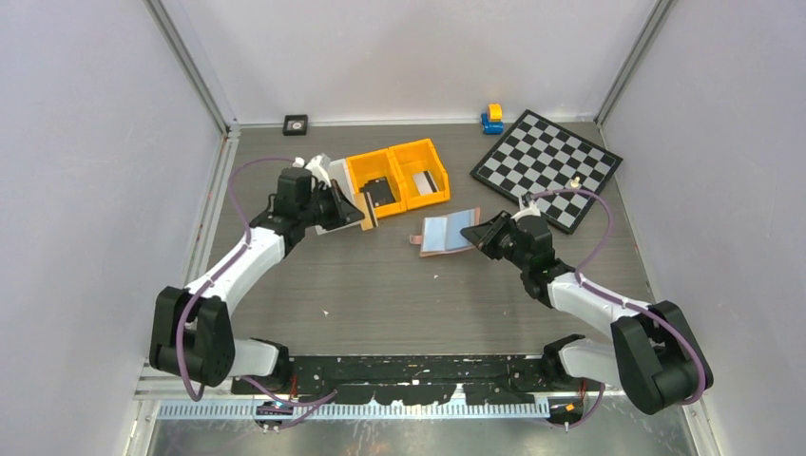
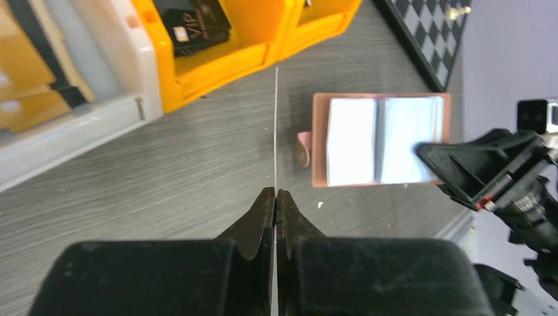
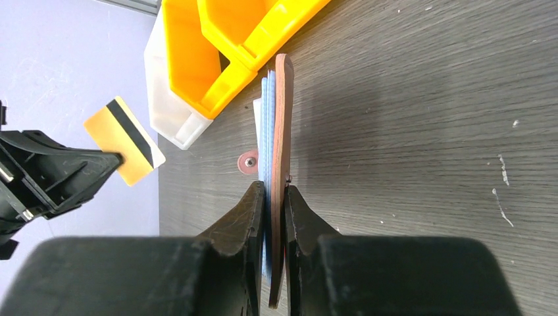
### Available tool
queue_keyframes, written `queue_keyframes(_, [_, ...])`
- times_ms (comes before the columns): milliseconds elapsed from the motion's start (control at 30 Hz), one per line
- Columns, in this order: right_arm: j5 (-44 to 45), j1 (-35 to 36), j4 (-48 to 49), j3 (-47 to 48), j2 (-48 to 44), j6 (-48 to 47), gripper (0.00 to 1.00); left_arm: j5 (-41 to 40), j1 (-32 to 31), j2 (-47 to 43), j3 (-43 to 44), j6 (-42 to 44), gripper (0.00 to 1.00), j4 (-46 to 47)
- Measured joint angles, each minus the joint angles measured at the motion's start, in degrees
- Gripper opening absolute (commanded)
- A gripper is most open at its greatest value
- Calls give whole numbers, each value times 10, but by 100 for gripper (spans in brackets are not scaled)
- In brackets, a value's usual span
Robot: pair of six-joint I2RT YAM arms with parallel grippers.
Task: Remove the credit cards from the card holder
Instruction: Place the credit card in the storage box.
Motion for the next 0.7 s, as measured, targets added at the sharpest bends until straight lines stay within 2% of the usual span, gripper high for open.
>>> queue_keyframes(233, [2, 0, -2, -1, 0, -1, 0, -73, 3, 35, 103, 47, 0, -115])
queue_keyframes(367, [5, 0, -5, -1, -5, -5, 1, -101, 19, 72, 147, 61, 0, -140])
queue_keyframes(700, [8, 0, -9, -2, -11, -9, 1, -93, 81, 209, 253, 80, 0, -205])
